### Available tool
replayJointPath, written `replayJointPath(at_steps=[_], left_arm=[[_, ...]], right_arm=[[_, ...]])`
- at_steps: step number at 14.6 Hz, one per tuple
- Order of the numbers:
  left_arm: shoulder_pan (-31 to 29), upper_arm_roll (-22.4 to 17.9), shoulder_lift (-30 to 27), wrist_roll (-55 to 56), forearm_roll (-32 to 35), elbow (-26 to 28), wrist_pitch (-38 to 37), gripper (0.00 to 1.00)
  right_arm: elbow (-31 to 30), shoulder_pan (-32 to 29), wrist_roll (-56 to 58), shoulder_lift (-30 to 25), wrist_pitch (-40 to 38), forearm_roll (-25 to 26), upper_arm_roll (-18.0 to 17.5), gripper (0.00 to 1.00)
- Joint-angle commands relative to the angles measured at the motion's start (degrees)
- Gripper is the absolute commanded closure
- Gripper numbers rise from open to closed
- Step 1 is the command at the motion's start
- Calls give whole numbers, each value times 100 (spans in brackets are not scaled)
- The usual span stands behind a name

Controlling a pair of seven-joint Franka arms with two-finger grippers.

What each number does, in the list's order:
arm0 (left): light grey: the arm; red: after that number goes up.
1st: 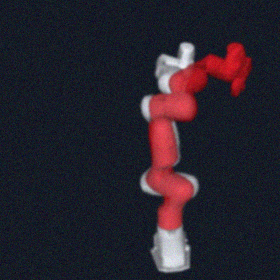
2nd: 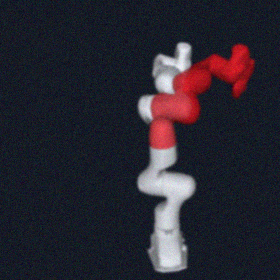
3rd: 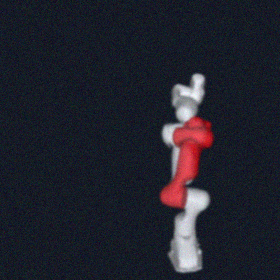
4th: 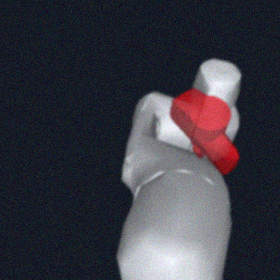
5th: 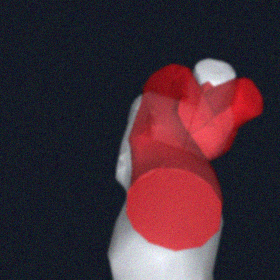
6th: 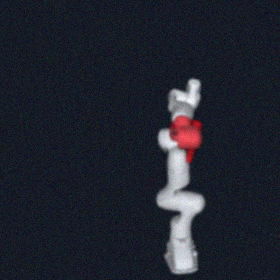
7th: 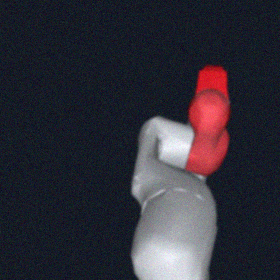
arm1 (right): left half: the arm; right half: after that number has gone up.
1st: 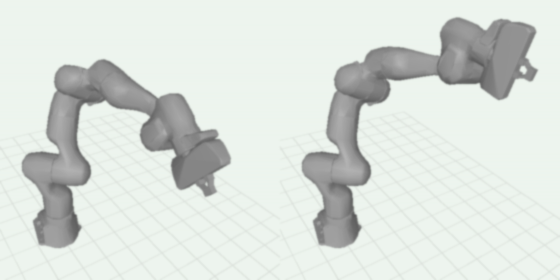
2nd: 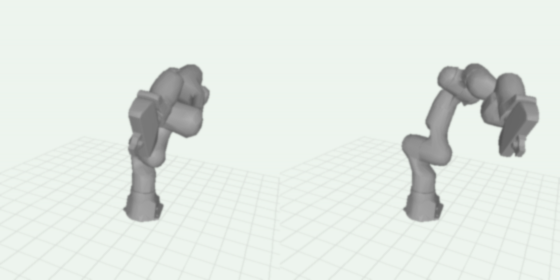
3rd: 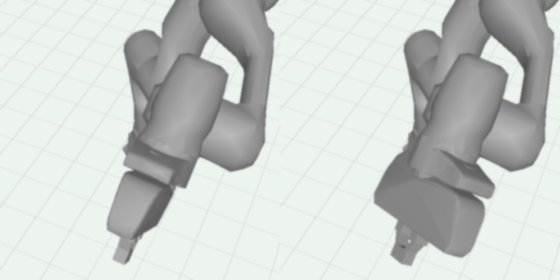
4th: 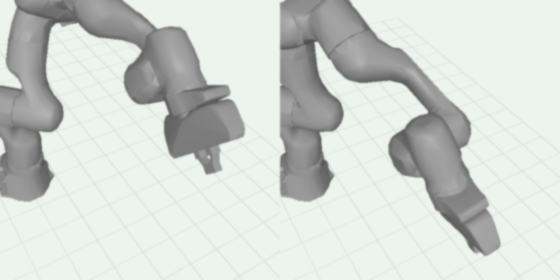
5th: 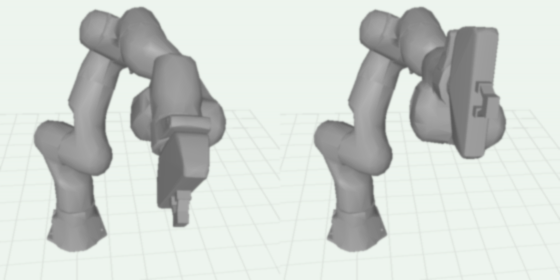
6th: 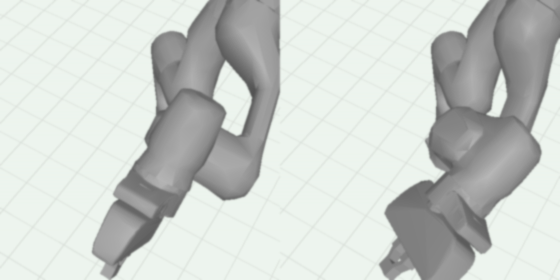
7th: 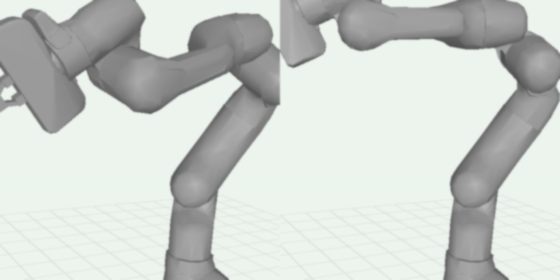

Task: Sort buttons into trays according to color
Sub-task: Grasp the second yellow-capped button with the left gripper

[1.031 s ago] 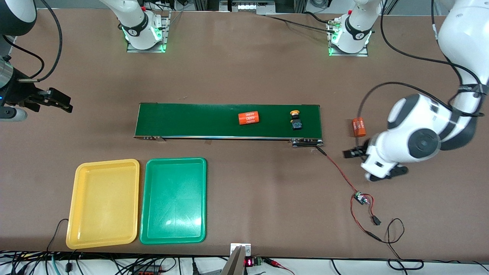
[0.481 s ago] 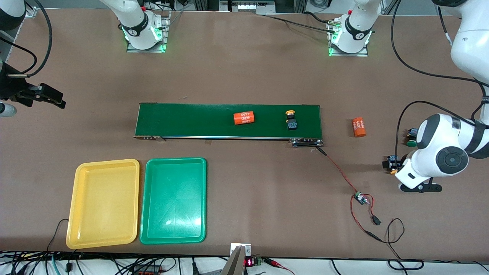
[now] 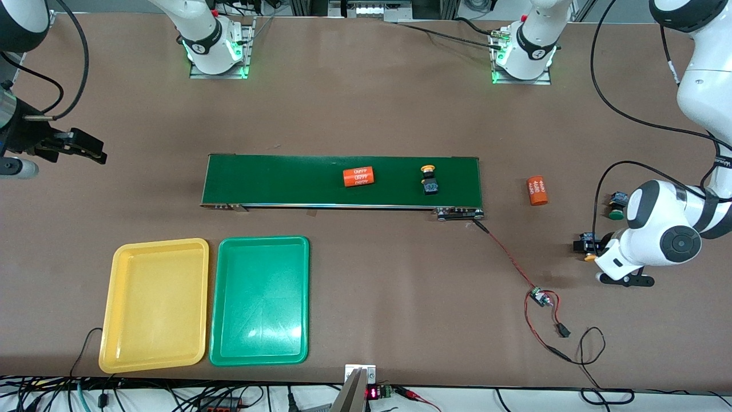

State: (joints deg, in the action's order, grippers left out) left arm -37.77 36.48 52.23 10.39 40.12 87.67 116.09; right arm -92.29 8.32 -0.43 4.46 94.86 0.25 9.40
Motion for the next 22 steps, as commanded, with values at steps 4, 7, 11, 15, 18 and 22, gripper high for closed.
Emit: replayJointPath(at_steps=[4, 7, 11, 15, 18, 22], left_arm=[[-81, 149, -81, -73, -83, 145, 19, 82], [-107, 568, -248, -29, -286, 58, -401, 88], [-178, 1684, -319, -20, -330, -40, -1639, 88], [-116, 2486, -293, 697, -872, 74, -2555, 88], [-47, 2934, -293, 1594, -1042, 521, -2513, 88], [638, 2953, -284, 2816, -998, 1066, -1812, 88]], right_arm=[[-53, -68, -63, -33, -2, -254, -8, 0], [-44, -15, -28, -120, -72, -227, -43, 0], [35, -85, 78, -130, -346, -139, 10, 0], [18, -76, 69, -42, -162, -157, 1, 0], [236, -15, 69, -33, -195, -96, -34, 0], [404, -50, 104, -76, -239, -78, -8, 0]])
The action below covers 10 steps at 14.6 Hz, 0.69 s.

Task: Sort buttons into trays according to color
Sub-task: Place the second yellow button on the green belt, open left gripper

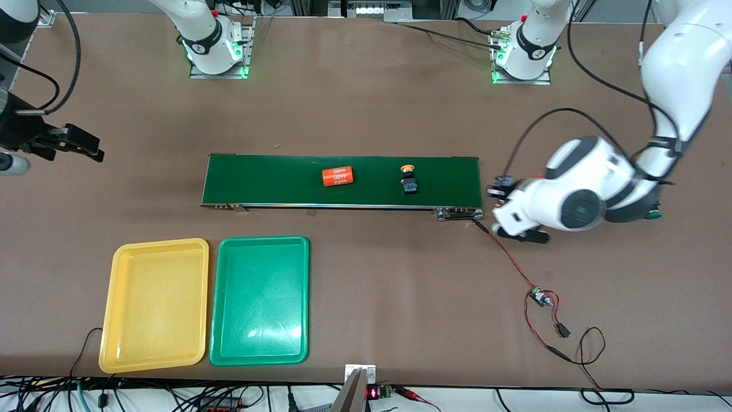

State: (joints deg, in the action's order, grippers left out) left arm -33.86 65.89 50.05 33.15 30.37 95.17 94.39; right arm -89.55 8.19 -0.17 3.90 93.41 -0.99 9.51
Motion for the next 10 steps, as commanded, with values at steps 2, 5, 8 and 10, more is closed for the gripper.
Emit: replayJointPath(at_steps=[2, 5, 8, 10], left_arm=[[415, -6, -83, 972, 222, 685, 807, 87], [547, -14, -66, 1211, 426, 950, 1133, 87], [583, -41, -83, 1273, 461, 942, 1082, 0], [487, 55, -136, 1308, 461, 776, 1038, 0]], right_arm=[[149, -28, 88, -74, -375, 64, -45, 0], [175, -28, 475, -74, -526, 47, -37, 0], [184, -20, 212, -74, -482, 46, -36, 0], [184, -20, 88, -65, -456, 46, -36, 0]])
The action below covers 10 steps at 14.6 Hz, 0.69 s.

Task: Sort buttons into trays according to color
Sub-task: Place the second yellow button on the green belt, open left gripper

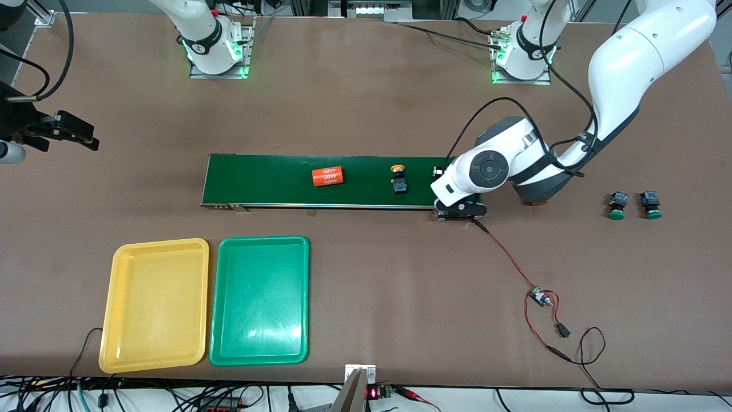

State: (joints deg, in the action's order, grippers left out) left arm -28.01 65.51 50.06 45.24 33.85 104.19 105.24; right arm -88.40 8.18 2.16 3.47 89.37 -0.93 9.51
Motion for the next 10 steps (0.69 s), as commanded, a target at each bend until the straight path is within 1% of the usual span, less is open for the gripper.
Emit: replayJointPath(at_steps=[1, 2, 4, 6, 7, 8, 10], left_arm=[[-195, 207, -189, 99, 113, -336, -265, 0], [-257, 277, -198, 64, 113, -590, -554, 0], [-292, 287, -190, 29, 113, -1196, -1292, 0], [-336, 182, -155, 3, 122, -1637, -1821, 0], [-458, 42, -137, -120, 122, -1639, -1849, 0], [-564, -64, -119, -486, 122, -1622, -1849, 0], [-600, -493, -137, -1067, 122, -1613, -1867, 0]], right_arm=[[68, -27, -146, -13, -42, 101, -29, 0], [68, -44, -137, -13, -42, 128, -28, 0], [68, -10, -146, -22, -34, 268, -46, 0], [51, -9, -172, -31, -77, 304, -55, 0], [42, -9, -181, -13, -25, 252, -46, 0], [42, -27, -181, 48, 19, 243, -46, 0], [42, -71, -172, -108, -94, 277, 6, 0]])
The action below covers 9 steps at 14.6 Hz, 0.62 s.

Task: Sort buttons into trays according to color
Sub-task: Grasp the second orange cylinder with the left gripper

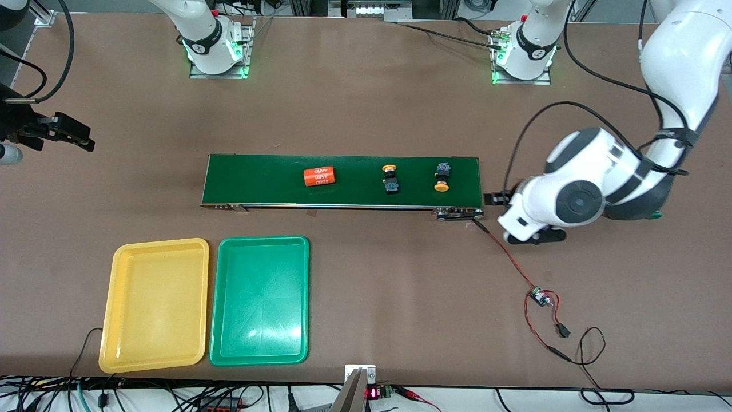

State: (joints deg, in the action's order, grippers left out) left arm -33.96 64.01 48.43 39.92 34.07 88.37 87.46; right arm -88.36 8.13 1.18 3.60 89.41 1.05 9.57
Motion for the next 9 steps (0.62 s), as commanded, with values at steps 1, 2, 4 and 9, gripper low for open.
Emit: replayJointPath(at_steps=[1, 2, 4, 9], left_arm=[[-109, -485, 26, -738, 99, -5, -97, 0], [-215, -608, 52, -819, 99, 39, -97, 0], [-286, -1082, 193, -1142, 108, 119, -10, 0], [-461, -1303, 167, -1320, 99, 951, 568, 0]], right_arm=[[47, -109, -74, -201, -168, 79, 45, 0], [47, -110, -74, -193, -178, 88, 45, 0], [56, 56, -39, 121, -90, 132, -25, 0], [65, 698, -74, 264, -73, 246, -16, 0]])
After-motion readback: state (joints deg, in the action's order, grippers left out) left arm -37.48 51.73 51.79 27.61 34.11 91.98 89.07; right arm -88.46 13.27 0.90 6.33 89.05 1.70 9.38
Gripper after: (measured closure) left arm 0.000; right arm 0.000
